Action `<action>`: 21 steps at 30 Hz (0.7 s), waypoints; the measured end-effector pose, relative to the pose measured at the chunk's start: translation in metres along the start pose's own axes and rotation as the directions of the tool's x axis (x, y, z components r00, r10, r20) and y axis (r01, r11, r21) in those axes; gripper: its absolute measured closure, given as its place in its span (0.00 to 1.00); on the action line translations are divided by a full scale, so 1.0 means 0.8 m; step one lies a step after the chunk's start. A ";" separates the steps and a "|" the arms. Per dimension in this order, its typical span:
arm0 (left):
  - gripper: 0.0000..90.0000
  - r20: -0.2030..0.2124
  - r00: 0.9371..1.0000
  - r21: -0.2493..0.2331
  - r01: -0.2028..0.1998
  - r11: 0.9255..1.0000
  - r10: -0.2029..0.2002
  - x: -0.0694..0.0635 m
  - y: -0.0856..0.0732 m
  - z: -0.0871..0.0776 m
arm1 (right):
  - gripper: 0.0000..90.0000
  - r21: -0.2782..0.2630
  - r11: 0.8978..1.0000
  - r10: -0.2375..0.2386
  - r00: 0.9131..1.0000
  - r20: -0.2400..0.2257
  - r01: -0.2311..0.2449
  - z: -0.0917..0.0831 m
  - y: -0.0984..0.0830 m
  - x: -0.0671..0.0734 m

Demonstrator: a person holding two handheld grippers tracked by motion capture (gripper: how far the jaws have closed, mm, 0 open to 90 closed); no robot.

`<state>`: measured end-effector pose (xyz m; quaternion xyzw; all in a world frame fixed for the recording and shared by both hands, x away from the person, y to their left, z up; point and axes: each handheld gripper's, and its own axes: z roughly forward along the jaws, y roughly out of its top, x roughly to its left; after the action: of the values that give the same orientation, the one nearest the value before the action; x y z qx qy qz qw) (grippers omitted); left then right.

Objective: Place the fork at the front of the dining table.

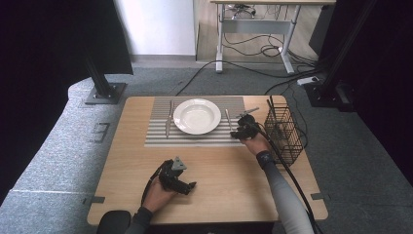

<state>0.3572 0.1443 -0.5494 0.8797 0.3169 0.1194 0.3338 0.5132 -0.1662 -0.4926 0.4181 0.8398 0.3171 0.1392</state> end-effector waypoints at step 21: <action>0.01 0.001 1.000 0.004 -0.002 1.000 0.002 0.001 0.000 0.000 | 0.83 -0.007 1.000 -0.014 1.000 -0.015 0.014 0.030 -0.021 0.008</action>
<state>0.3575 0.1448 -0.5491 0.8808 0.3160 0.1187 0.3319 0.5108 -0.1587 -0.5215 0.4094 0.8427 0.3219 0.1365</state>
